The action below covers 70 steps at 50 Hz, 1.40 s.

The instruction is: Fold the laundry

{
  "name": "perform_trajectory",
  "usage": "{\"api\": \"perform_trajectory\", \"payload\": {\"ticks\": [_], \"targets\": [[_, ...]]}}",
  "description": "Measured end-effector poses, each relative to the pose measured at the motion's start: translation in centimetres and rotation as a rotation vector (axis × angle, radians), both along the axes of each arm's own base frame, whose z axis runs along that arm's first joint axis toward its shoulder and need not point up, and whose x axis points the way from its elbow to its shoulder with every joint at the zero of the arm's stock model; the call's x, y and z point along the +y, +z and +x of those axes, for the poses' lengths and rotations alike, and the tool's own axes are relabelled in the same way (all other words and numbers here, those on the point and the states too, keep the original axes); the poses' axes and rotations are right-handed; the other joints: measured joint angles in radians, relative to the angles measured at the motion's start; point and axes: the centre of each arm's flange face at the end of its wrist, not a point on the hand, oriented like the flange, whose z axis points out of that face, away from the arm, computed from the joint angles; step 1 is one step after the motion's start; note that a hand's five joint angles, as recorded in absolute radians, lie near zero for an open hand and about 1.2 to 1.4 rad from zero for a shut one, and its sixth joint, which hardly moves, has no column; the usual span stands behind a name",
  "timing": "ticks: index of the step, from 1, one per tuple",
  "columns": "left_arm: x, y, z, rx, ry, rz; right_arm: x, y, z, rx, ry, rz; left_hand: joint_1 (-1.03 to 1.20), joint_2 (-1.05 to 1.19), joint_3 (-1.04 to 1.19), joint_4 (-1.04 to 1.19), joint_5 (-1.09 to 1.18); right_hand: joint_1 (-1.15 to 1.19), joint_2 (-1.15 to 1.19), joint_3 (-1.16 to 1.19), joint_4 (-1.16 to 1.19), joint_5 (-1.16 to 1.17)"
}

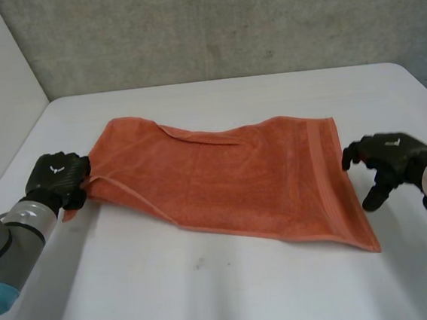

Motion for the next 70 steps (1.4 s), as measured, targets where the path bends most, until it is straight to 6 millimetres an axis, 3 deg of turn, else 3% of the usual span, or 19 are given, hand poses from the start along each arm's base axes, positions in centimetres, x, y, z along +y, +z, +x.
{"api": "perform_trajectory", "payload": {"ticks": [6,15,38,42,44,45,46,52,57,58,62,63,66,67,70], "targets": [[-0.1,0.1,0.0,0.000,0.000,-0.003,3.1,-1.6,0.4,-0.034,0.060,0.052,0.000,0.000,0.000,0.000,0.000,0.000,0.000,0.000,0.000,0.000],[-0.2,0.2,0.1,0.000,0.003,-0.006,4.7,-3.8,0.6,-0.059,0.082,0.043,0.000,0.000,0.000,0.000,0.000,0.000,0.000,0.000,0.000,0.000],[-0.2,0.1,0.2,0.002,0.006,-0.003,4.2,-6.8,2.4,-0.135,0.082,0.088,0.000,0.000,0.000,0.000,0.000,0.021,0.032,0.035,0.032,0.031],[-0.2,0.1,0.2,0.002,0.005,-0.003,3.7,-7.1,2.7,-0.130,0.074,0.076,0.000,0.000,0.000,0.000,0.000,0.102,0.128,0.131,0.132,0.116],[-0.2,0.1,0.1,0.002,0.005,-0.003,3.2,-7.5,2.8,-0.119,0.064,0.072,0.000,0.001,0.000,0.000,0.000,0.392,0.467,0.470,0.474,0.443],[-0.1,0.1,0.1,0.002,0.005,-0.003,3.0,-7.6,2.8,-0.113,0.057,0.070,0.000,0.001,0.000,0.000,0.000,0.392,0.467,0.470,0.474,0.443],[-0.1,0.1,0.2,0.002,0.005,-0.003,2.6,-7.9,2.8,-0.103,0.044,0.066,0.000,0.001,0.000,0.000,0.000,0.519,0.645,0.645,0.649,0.623],[-0.1,0.2,0.2,0.002,0.006,-0.004,1.7,-7.8,2.7,-0.085,0.018,0.042,0.000,0.001,0.000,0.000,0.000,0.521,0.657,0.660,0.667,0.641],[0.2,0.9,0.2,0.000,0.005,-0.011,0.1,-4.9,2.5,-0.069,-0.014,-0.079,0.000,0.001,0.000,0.000,0.000,0.521,0.660,0.672,0.683,0.647],[0.6,1.5,0.1,-0.001,0.001,-0.007,-0.3,-3.1,2.4,-0.060,-0.014,-0.142,0.000,0.001,0.000,0.000,0.000,0.522,0.660,0.672,0.683,0.647],[0.6,1.5,0.1,-0.001,0.001,-0.007,-0.3,-3.1,2.4,-0.060,-0.014,-0.142,0.000,0.001,0.000,0.000,0.000,0.522,0.660,0.672,0.683,0.647],[2.5,4.5,0.0,-0.008,-0.009,0.023,0.6,4.1,2.0,0.053,0.028,-0.337,0.000,0.001,0.000,0.001,0.000,0.522,0.660,0.672,0.683,0.647],[3.5,5.9,0.1,-0.012,-0.009,0.034,1.4,5.6,1.7,0.118,0.047,-0.354,0.000,0.001,0.000,0.001,0.000,0.522,0.660,0.673,0.683,0.647],[4.7,7.4,0.2,-0.020,-0.007,0.049,2.4,7.0,1.3,0.221,0.075,-0.341,0.000,0.001,0.000,0.001,0.000,0.522,0.660,0.673,0.683,0.647],[5.6,8.4,0.4,-0.030,-0.005,0.059,3.1,7.6,1.0,0.291,0.096,-0.320,0.000,0.001,0.000,0.001,0.000,0.521,0.660,0.673,0.683,0.647]]}}
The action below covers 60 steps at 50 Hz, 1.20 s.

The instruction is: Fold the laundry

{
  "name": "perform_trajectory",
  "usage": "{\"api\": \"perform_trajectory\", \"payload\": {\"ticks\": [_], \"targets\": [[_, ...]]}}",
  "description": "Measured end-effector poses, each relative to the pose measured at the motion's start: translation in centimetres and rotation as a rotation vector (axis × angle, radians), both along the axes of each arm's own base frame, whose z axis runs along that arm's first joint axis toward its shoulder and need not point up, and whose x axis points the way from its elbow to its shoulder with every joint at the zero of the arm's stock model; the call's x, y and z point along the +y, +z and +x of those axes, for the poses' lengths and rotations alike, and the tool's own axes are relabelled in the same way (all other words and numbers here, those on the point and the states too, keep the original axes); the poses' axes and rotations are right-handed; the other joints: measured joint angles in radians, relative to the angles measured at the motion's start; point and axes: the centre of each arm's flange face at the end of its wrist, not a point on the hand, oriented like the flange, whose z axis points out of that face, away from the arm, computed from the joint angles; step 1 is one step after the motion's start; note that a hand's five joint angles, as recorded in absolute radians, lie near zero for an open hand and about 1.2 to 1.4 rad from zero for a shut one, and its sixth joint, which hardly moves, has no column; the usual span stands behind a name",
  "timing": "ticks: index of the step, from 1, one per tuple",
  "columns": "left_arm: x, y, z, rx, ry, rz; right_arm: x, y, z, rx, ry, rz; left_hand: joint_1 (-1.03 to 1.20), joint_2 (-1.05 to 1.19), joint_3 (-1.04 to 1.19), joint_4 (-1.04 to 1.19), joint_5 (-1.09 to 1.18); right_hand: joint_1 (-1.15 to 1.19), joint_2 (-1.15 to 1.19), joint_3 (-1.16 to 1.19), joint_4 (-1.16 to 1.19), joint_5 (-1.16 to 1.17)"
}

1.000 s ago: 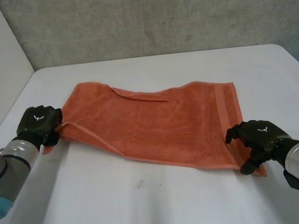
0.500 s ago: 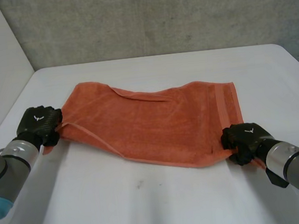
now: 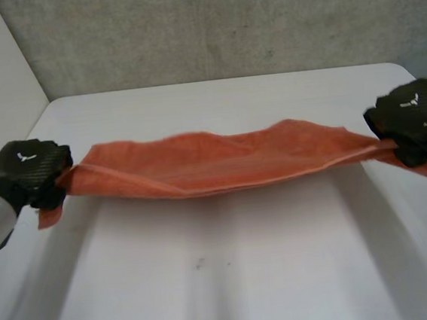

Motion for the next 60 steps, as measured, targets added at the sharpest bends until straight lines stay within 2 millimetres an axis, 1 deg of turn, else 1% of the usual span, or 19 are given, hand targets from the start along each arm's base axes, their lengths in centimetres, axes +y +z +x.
{"api": "perform_trajectory", "payload": {"ticks": [2,7,14,17,20,24,25,26,28,32,34,38,41,46,47,53,58,59,60], "targets": [[1.5,1.2,0.4,-0.034,0.004,0.022,1.1,0.5,-0.4,0.109,0.008,0.047,0.000,0.000,0.000,0.000,0.000,0.000,0.000,0.000,0.000,0.000],[3.2,1.4,1.0,-0.121,-0.002,0.081,2.3,0.1,-1.0,0.252,0.023,0.151,0.000,0.000,0.000,0.000,0.000,0.000,0.000,0.000,0.000,0.000],[3.2,-1.8,1.2,-0.207,-0.038,0.218,1.7,-2.9,-0.9,0.302,0.039,0.274,0.000,0.000,0.013,0.000,0.000,0.000,0.000,0.000,0.000,0.000],[1.8,-4.1,1.0,-0.230,-0.060,0.295,0.0,-5.7,-0.3,0.306,0.050,0.328,0.000,0.000,0.013,0.000,0.000,0.000,0.000,0.000,0.000,0.000],[-0.2,-5.3,0.6,-0.244,-0.080,0.311,-2.1,-6.6,0.5,0.302,0.044,0.298,0.000,0.000,0.013,0.000,0.000,0.000,0.000,0.000,0.000,0.000],[-2.4,-5.2,-0.2,-0.251,-0.099,0.269,-4.2,-6.4,1.4,0.290,0.024,0.229,0.000,0.000,0.013,0.000,0.000,0.000,0.000,0.000,0.000,0.000],[-4.2,-4.4,-1.0,-0.254,-0.113,0.204,-5.0,-6.0,1.7,0.282,0.015,0.194,0.000,0.000,0.015,0.000,0.000,0.000,0.000,0.000,0.000,0.000],[-5.3,-3.7,-1.5,-0.253,-0.120,0.163,-6.9,-4.3,2.7,0.249,-0.013,0.084,0.000,0.000,0.016,0.000,0.000,0.000,0.000,0.000,0.000,0.000],[-6.6,-2.5,-2.1,-0.250,-0.125,0.093,-8.2,-2.4,3.3,0.214,-0.034,-0.011,0.000,0.000,0.016,0.000,0.000,0.000,0.000,0.000,0.000,0.000],[-10.7,5.0,-3.9,-0.203,-0.106,-0.281,-11.3,5.8,4.6,0.053,-0.092,-0.388,0.000,0.000,0.017,0.000,0.000,0.000,0.000,0.000,0.001,0.000],[-11.4,7.7,-4.2,-0.175,-0.093,-0.407,-11.6,8.6,4.8,-0.004,-0.105,-0.509,0.000,0.000,0.017,0.000,0.000,0.000,0.000,0.001,0.002,0.000],[-11.9,15.9,-4.4,-0.033,-0.047,-0.763,-10.8,15.3,4.7,-0.139,-0.121,-0.806,0.000,0.000,0.017,0.000,0.000,0.000,0.000,0.001,0.003,0.000],[-11.4,18.0,-3.9,0.056,-0.039,-0.833,-9.7,16.4,4.5,-0.163,-0.111,-0.861,0.000,0.000,0.017,0.000,0.000,0.000,0.000,0.001,0.003,0.007],[-11.0,16.5,-3.3,0.119,-0.037,-0.760,-8.9,14.0,4.6,-0.140,-0.074,-0.793,0.000,0.000,0.017,0.000,0.000,0.000,0.000,0.001,0.003,0.011],[-10.9,15.3,-3.2,0.124,-0.036,-0.716,-8.7,11.9,4.7,-0.119,-0.054,-0.728,0.000,0.001,0.017,0.000,0.000,0.000,0.000,0.002,0.003,0.011],[-10.2,9.3,-3.0,0.111,-0.035,-0.521,-8.1,5.8,4.8,-0.064,-0.016,-0.543,0.000,0.002,0.019,0.000,0.000,0.000,0.000,0.005,0.004,0.011],[-9.4,2.7,-3.3,0.086,-0.059,-0.348,-7.7,-0.3,5.0,-0.015,0.004,-0.363,0.000,0.002,0.019,0.000,0.000,0.002,0.000,0.005,0.004,0.011],[-9.2,0.5,-3.4,0.078,-0.067,-0.292,-7.6,-2.1,5.1,-0.001,0.011,-0.308,0.000,0.002,0.019,0.000,0.000,0.002,0.000,0.005,0.004,0.011],[-9.2,0.5,-3.4,0.078,-0.067,-0.292,-7.6,-2.1,5.1,-0.001,0.011,-0.308,0.000,0.002,0.019,0.000,0.000,0.002,0.000,0.005,0.004,0.011]]}}
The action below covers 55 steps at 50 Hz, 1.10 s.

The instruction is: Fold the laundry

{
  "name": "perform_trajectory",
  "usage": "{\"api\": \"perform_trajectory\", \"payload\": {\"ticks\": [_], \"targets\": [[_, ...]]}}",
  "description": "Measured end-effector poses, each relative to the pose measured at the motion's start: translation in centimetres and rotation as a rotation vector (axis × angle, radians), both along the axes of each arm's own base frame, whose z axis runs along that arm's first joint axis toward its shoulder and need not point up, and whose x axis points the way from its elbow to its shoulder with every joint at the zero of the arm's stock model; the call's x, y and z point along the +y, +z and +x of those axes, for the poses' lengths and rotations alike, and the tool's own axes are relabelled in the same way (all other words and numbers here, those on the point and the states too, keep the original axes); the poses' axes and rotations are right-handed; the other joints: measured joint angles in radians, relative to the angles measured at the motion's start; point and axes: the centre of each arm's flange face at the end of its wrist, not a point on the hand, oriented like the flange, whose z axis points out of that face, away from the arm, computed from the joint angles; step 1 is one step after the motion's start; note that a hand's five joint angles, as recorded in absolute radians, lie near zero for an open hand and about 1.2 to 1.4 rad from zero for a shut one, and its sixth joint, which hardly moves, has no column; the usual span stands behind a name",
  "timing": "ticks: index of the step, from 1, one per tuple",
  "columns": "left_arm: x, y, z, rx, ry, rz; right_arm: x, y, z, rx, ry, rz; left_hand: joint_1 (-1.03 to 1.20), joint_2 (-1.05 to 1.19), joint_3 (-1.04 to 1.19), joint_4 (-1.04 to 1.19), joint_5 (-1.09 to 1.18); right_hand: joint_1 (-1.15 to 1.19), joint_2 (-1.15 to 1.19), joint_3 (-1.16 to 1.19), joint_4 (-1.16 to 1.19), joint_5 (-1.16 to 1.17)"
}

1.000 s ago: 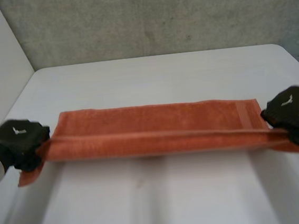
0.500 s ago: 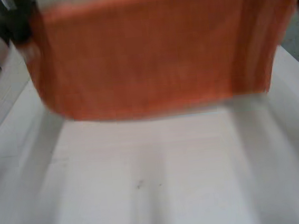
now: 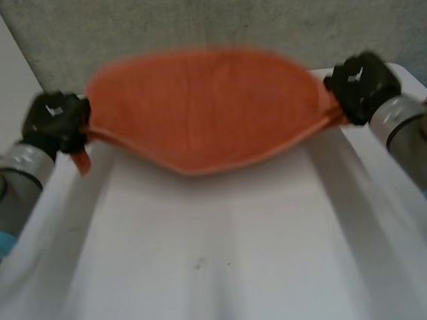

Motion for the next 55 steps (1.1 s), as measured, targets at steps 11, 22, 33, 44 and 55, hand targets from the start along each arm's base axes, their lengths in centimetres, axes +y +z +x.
{"api": "perform_trajectory", "payload": {"ticks": [11,22,33,44,55], "targets": [[2.2,-10.0,0.2,-0.074,-0.023,0.262,1.5,-9.0,0.1,0.094,0.008,0.327,-0.124,-0.192,-0.170,-0.173,-0.105,0.000,0.000,0.000,0.000,0.000],[4.2,-11.7,1.1,-0.232,-0.020,0.328,3.5,-9.8,-0.8,0.109,0.008,0.403,-0.528,-0.602,-0.594,-0.602,-0.544,0.000,0.000,0.000,0.000,0.000],[4.0,-11.6,2.8,-0.258,0.035,0.334,4.4,-10.8,-1.4,0.108,-0.001,0.406,-0.528,-0.603,-0.594,-0.602,-0.544,0.000,0.000,0.000,0.000,0.000],[4.3,-10.8,3.9,-0.253,0.086,0.325,4.6,-11.2,-2.0,0.106,-0.016,0.411,-0.528,-0.603,-0.594,-0.602,-0.544,0.000,0.000,0.000,0.000,0.000],[4.4,-10.6,4.5,-0.250,0.107,0.325,5.0,-10.9,-2.1,0.107,-0.016,0.415,-0.041,-0.025,-0.023,-0.020,0.009,0.000,0.000,0.000,0.000,0.000]]}}
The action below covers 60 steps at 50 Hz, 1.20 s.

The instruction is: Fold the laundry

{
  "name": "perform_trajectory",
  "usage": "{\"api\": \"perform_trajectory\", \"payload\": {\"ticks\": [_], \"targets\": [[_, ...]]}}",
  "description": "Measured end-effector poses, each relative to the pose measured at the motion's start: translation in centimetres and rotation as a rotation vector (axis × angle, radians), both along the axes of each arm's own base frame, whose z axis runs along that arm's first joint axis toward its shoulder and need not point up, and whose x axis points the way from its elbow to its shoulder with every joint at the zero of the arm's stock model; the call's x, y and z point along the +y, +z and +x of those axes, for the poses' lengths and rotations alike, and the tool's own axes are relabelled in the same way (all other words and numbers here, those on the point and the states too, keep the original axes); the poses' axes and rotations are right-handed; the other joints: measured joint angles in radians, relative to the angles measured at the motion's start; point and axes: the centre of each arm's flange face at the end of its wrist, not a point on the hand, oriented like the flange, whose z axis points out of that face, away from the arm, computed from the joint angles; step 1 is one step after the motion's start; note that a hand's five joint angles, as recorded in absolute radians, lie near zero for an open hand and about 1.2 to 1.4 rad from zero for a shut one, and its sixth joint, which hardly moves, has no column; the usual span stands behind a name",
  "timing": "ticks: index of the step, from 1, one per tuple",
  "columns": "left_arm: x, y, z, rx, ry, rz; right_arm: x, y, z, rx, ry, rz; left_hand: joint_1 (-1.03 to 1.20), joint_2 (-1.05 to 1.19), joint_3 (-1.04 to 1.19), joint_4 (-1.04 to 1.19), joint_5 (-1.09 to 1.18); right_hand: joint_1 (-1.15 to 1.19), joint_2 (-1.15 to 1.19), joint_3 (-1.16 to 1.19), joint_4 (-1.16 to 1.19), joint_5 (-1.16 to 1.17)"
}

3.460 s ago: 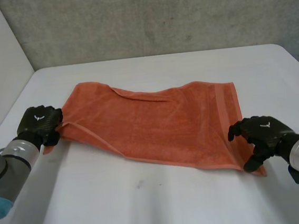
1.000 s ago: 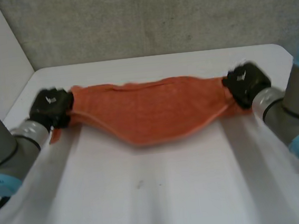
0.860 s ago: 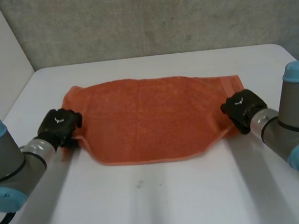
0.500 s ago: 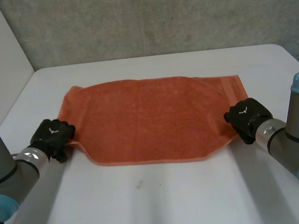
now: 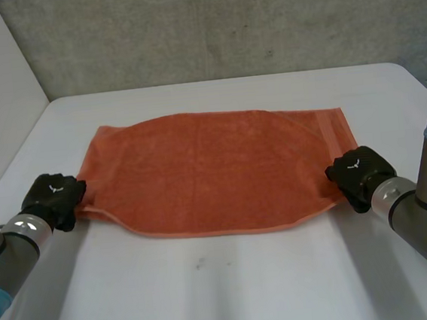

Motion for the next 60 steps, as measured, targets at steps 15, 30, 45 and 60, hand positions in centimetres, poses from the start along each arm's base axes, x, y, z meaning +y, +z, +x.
{"api": "perform_trajectory", "payload": {"ticks": [15,30,45,60], "targets": [[4.3,3.1,1.0,-0.144,0.022,0.025,3.8,3.3,-3.9,0.184,-0.013,0.247,0.000,0.020,0.019,0.015,0.000,0.000,0.000,0.000,0.000,0.000],[4.9,3.1,0.7,-0.333,-0.097,0.100,1.9,4.5,-5.2,0.257,-0.006,0.178,0.000,0.021,0.022,0.019,0.014,0.000,0.000,0.000,0.000,0.000],[-4.1,2.2,-3.7,-0.332,-0.166,-0.176,-6.0,2.3,-2.1,0.187,-0.042,-0.003,0.006,0.022,0.022,0.019,0.032,0.000,0.000,0.000,0.000,0.000],[-10.3,1.1,-7.4,-0.297,-0.243,-0.318,-13.1,1.8,-0.5,0.166,-0.086,-0.164,0.016,0.023,0.024,0.019,0.032,0.000,0.000,0.000,0.000,0.000]]}}
